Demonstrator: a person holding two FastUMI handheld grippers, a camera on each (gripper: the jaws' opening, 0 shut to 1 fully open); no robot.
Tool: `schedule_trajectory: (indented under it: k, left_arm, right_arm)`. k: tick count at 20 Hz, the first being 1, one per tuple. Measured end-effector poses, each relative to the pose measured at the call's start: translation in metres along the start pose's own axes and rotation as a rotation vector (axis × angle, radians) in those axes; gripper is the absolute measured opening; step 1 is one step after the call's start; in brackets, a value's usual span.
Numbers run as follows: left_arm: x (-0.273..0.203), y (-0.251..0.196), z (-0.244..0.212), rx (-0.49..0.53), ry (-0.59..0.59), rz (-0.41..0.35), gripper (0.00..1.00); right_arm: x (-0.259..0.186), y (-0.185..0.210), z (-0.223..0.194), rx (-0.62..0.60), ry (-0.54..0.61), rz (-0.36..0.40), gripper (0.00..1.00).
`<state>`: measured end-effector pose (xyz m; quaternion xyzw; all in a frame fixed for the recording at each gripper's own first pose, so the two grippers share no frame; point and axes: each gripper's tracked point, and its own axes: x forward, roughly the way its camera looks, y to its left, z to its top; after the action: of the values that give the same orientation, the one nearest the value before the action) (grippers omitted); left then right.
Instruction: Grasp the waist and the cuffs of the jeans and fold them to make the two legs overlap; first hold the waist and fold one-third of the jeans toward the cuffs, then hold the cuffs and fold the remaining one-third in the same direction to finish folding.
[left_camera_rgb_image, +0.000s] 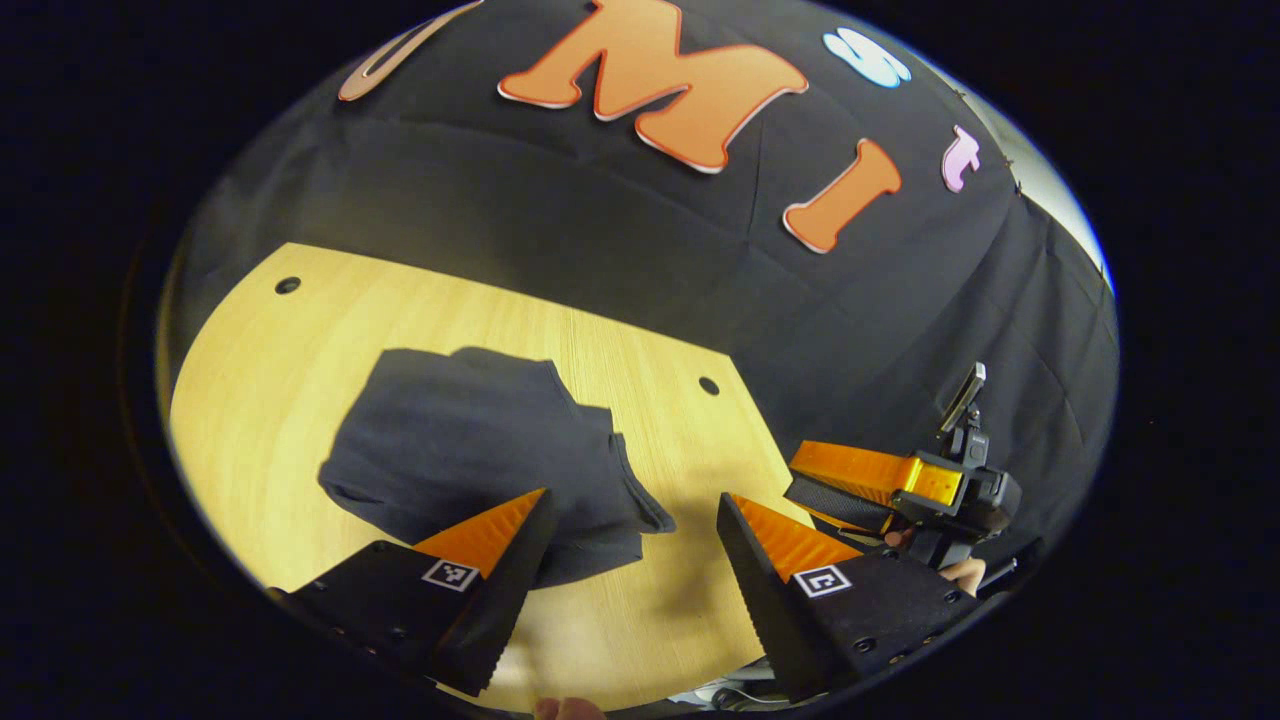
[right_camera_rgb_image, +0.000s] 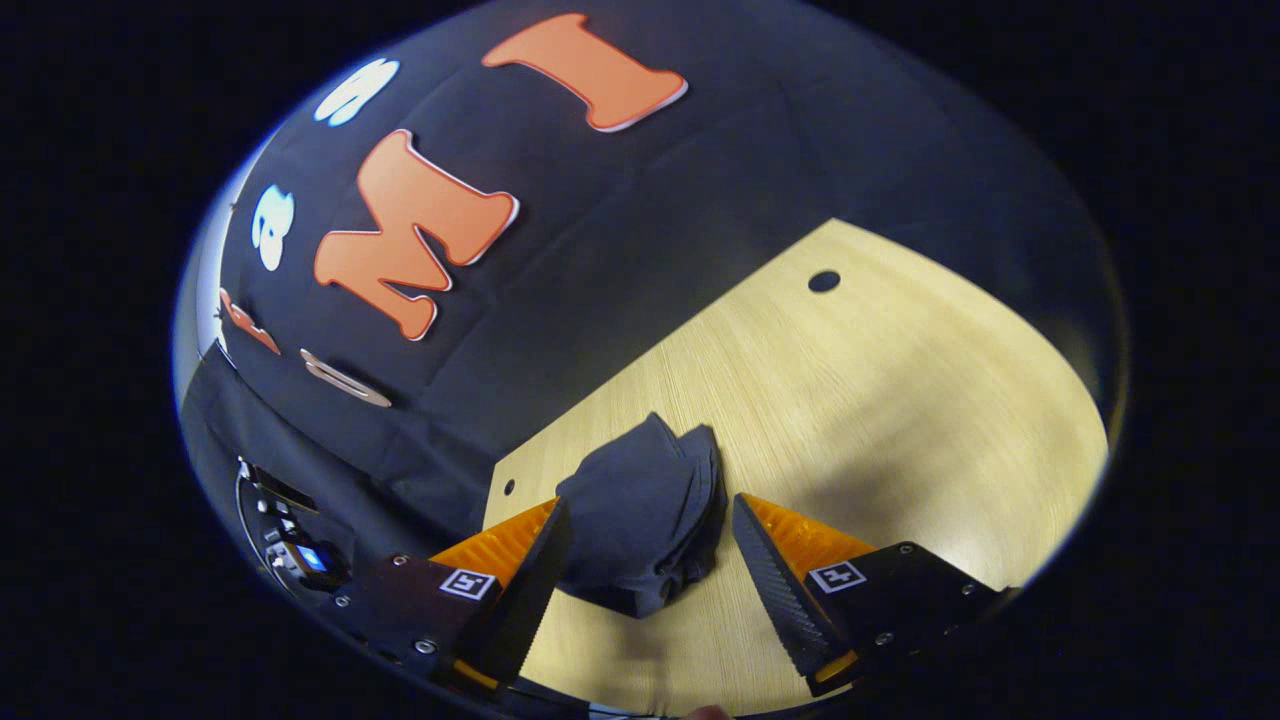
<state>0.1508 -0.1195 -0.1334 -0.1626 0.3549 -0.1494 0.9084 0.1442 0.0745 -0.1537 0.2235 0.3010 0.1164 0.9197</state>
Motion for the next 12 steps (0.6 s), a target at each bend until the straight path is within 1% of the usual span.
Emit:
schedule_trajectory:
  k: [2, 3, 4, 6, 9, 12]
  left_arm:
    - [-0.023, 0.015, 0.025, 0.042, -0.06, 0.013, 0.98]
    - [-0.033, 0.023, 0.037, 0.053, -0.086, 0.014, 0.94]
    - [-0.04, 0.029, 0.045, 0.044, -0.104, 0.01, 0.98]
    - [-0.062, 0.045, 0.07, 0.033, -0.168, 0.039, 0.98]
    - [-0.093, 0.062, 0.101, 0.06, -0.256, 0.047, 0.98]
    - [-0.108, 0.09, 0.124, 0.084, -0.327, 0.11, 0.98]
  right_arm:
    - [-0.007, 0.02, 0.012, -0.064, -0.063, -0.018, 0.98]
    - [-0.009, 0.031, 0.016, -0.094, -0.09, -0.023, 0.98]
    - [-0.017, 0.04, 0.021, -0.13, -0.118, -0.026, 0.98]
    - [-0.026, 0.057, 0.027, -0.213, -0.165, -0.043, 0.98]
    - [-0.031, 0.079, 0.029, -0.331, -0.217, -0.068, 0.98]
    - [-0.033, 0.09, 0.02, -0.382, -0.236, -0.069, 0.98]
